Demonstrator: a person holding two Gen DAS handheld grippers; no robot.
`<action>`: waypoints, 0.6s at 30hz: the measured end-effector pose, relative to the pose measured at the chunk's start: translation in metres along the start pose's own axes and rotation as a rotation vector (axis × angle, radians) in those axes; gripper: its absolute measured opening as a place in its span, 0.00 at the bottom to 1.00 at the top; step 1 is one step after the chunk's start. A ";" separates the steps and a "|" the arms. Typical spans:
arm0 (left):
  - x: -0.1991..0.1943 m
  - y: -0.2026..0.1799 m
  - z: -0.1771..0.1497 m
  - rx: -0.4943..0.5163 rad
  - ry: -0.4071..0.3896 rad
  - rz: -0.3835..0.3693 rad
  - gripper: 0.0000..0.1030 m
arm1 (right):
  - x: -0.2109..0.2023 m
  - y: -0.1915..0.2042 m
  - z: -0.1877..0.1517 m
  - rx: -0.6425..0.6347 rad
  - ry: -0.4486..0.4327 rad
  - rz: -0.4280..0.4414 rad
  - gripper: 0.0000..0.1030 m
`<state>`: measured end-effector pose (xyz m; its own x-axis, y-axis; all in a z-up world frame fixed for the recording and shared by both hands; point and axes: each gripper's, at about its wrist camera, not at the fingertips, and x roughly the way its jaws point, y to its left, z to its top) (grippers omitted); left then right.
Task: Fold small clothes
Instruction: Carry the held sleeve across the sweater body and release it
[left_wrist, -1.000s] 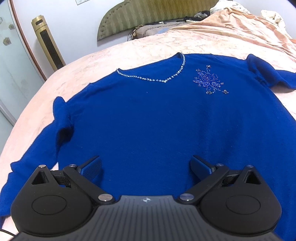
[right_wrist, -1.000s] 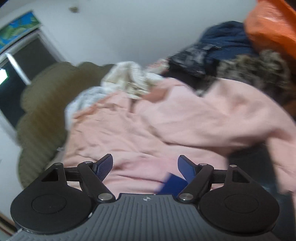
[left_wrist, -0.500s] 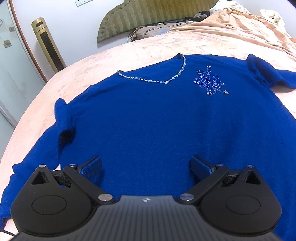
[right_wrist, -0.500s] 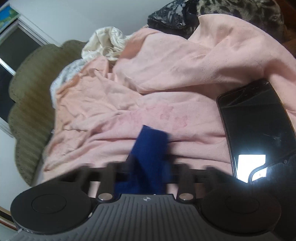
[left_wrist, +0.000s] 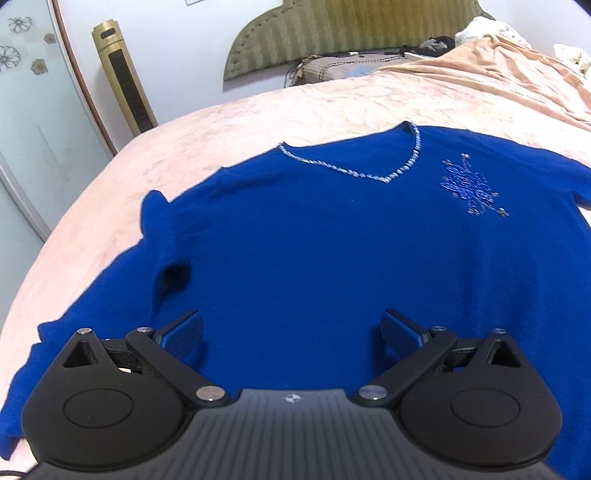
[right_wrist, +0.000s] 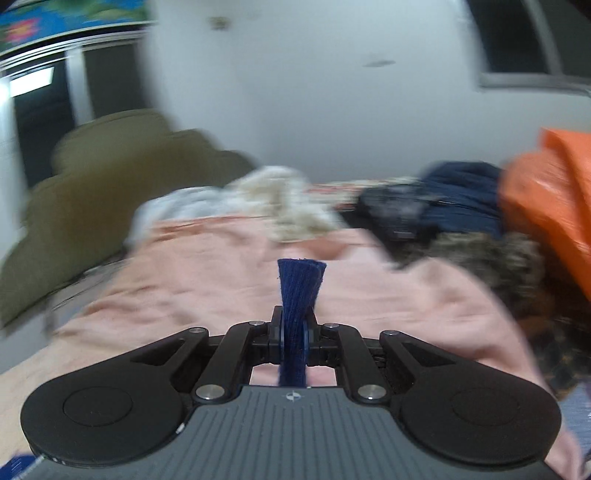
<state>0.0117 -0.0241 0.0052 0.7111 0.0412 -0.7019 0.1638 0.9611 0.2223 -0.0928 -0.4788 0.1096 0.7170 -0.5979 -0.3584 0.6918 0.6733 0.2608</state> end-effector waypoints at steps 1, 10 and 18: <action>-0.001 0.003 0.000 -0.002 -0.005 0.003 1.00 | -0.006 0.021 -0.006 -0.030 0.013 0.054 0.12; -0.005 0.028 -0.010 -0.011 -0.025 0.031 1.00 | -0.035 0.210 -0.081 -0.350 0.142 0.366 0.13; -0.001 0.064 -0.019 -0.077 -0.020 0.042 1.00 | -0.063 0.332 -0.158 -0.517 0.261 0.514 0.13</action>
<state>0.0089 0.0431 0.0070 0.7299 0.0767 -0.6792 0.0816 0.9768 0.1980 0.0779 -0.1488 0.0775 0.8497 -0.0768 -0.5216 0.1039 0.9943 0.0230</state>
